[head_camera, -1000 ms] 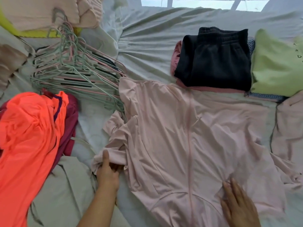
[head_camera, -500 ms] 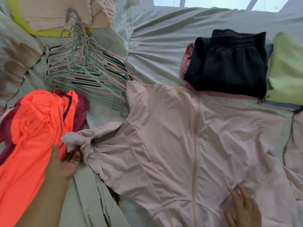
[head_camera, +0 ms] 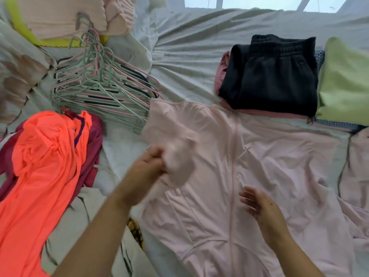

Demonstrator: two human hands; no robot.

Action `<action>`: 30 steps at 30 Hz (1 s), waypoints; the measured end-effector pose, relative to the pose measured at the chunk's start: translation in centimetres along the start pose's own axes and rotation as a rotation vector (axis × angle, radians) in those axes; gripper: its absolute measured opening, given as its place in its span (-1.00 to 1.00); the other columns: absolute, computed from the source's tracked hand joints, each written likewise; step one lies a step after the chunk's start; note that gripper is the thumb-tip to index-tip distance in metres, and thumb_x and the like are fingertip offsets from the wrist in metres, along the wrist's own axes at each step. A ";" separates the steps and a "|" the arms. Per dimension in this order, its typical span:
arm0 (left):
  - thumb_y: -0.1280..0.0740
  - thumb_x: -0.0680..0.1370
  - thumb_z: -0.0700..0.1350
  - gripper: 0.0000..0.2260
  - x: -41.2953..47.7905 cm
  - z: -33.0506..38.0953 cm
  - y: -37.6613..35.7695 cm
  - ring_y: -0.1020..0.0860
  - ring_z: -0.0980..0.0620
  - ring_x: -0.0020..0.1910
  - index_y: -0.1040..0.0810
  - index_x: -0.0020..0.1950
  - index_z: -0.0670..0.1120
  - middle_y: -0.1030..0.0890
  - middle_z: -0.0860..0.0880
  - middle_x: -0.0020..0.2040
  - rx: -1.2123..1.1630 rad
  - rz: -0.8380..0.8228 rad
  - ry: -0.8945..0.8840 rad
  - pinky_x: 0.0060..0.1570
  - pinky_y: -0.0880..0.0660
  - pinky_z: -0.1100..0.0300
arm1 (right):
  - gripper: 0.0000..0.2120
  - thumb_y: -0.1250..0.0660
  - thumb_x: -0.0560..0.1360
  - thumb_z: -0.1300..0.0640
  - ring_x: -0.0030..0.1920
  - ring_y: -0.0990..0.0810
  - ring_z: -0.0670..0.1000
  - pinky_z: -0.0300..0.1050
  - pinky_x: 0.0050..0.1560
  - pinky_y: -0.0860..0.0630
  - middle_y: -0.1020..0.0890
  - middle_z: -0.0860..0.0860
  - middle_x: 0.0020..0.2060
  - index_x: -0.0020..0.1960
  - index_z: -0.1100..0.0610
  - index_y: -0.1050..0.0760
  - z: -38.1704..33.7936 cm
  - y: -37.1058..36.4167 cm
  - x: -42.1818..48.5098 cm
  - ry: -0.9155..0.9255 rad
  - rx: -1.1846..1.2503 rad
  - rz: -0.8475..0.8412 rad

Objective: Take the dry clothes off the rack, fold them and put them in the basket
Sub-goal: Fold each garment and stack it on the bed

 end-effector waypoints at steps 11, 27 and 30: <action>-0.47 0.29 0.13 -0.43 -2.3 -12.8 5.0 -0.38 -0.12 0.25 -0.41 0.26 0.10 -0.38 -0.08 0.28 1.255 0.210 0.113 0.22 -0.38 0.02 | -0.86 -0.21 0.56 0.15 -0.32 -0.66 -0.09 -0.27 -0.35 -0.58 -0.69 -0.02 -0.32 0.00 0.14 -0.54 -0.3 0.6 1.3 -0.176 0.316 0.018; -0.19 0.57 -0.11 -0.78 5.9 -7.9 3.2 -0.46 -0.17 0.16 -0.48 0.19 -0.09 -0.41 -0.14 0.21 1.721 -0.018 0.079 -0.03 -0.37 0.12 | -0.76 -0.23 0.32 0.15 -0.24 -0.57 0.30 0.14 -0.19 -0.47 -0.63 0.21 -0.25 -0.18 0.21 -0.63 -12.4 5.2 2.3 0.839 -1.621 0.359; -0.26 0.54 -0.14 -0.82 5.2 -5.6 7.7 -0.47 -0.17 0.11 -0.55 0.10 -0.13 -0.42 -0.14 0.17 1.613 0.153 0.056 -0.08 -0.39 0.09 | -0.73 -0.20 0.39 0.15 -0.20 -0.61 0.25 -0.01 -0.17 -0.47 -0.66 0.17 -0.21 -0.11 0.20 -0.66 -13.7 4.8 1.3 0.864 -1.471 0.189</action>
Point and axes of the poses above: each hand's wrist, its own x-axis towards the middle knuckle, its own y-axis out of the back of the hand, z = x × y, the point moved 10 cm from there along x, towards the middle knuckle
